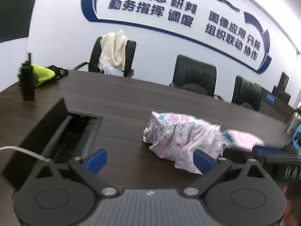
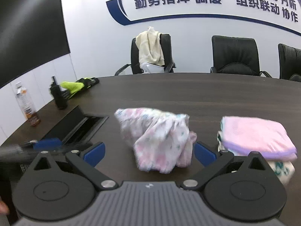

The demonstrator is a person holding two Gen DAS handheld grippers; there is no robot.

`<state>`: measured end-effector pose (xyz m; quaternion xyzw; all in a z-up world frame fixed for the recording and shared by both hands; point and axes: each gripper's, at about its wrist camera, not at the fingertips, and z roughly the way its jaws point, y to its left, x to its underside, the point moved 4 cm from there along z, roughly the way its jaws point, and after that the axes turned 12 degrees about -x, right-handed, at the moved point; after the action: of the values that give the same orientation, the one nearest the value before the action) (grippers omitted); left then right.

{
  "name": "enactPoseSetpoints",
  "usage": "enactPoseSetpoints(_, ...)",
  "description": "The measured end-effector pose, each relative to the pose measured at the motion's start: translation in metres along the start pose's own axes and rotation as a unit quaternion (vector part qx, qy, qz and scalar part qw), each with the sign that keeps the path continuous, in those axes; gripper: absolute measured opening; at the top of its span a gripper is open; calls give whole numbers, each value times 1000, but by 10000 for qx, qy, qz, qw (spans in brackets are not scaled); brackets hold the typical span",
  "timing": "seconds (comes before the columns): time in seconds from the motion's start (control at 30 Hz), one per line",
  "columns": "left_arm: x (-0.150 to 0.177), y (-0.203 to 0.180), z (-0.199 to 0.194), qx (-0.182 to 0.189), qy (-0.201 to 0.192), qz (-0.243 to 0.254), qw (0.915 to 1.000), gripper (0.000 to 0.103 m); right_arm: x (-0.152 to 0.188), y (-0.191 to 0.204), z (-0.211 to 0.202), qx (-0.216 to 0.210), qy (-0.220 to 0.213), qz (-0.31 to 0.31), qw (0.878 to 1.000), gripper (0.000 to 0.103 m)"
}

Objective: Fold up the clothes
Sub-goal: 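Reach both grippers to the crumpled pink floral garment and grasp it, then lift the pink garment with both grippers and shake it open over the table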

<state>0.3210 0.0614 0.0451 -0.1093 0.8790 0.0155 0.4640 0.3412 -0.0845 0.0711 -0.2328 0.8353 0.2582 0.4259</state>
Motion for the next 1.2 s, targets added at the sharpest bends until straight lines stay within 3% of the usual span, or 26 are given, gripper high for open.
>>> enactPoseSetpoints(0.1,5,3,24,-166,131,-75,9997,97,-9,-9,32,301,231,-247,9990,97)
enactPoseSetpoints(0.2,7,3,35,-144,143,-36,9998,98,-11,-22,68,438,682,-107,9967,63)
enactPoseSetpoints(0.27,6,2,38,-264,114,19,9996,98,-11,-31,81,334,803,127,9961,3)
enactPoseSetpoints(0.33,4,2,38,-299,104,-7,9995,98,-13,-33,83,121,757,340,9965,3)
enactPoseSetpoints(0.43,2,5,23,-168,77,-254,9995,98,-25,-9,51,-259,333,101,9991,3)
enactPoseSetpoints(0.6,-1,16,-39,247,-304,-808,9960,98,-61,62,-45,-804,-484,-618,9937,2)
enactPoseSetpoints(0.73,2,19,-127,1278,-776,-1243,9809,99,-86,121,-142,-974,-1204,-1126,9815,2)
enactPoseSetpoints(0.77,0,17,-152,1388,-1061,-1245,9767,99,-89,135,-164,-1048,-1313,-1226,9781,2)
enactPoseSetpoints(0.87,-11,18,-220,1205,-1677,-1190,9712,97,-87,172,-235,-1229,-1645,-1497,9672,2)
enactPoseSetpoints(1.0,-34,33,-304,1811,-2043,-1353,9525,93,-78,211,-333,-1305,-2190,-1811,9499,2)
enactPoseSetpoints(1.07,-47,36,-343,2061,-2225,-1274,9443,76,-76,228,-375,-1308,-2438,-1944,9411,2)
enactPoseSetpoints(1.1,-53,38,-361,2194,-2284,-1215,9407,50,-75,236,-395,-1305,-2534,-2011,9372,2)
enactPoseSetpoints(1.13,-60,39,-380,2373,-2286,-1180,9367,17,-75,243,-414,-1294,-2609,-2085,9337,2)
enactPoseSetpoints(1.17,-66,39,-397,2574,-2238,-1161,9328,7,-74,252,-431,-1261,-2698,-2162,9298,2)
enactPoseSetpoints(1.2,-71,41,-412,2759,-2204,-1183,9281,7,-73,261,-448,-1212,-2790,-2251,9257,2)
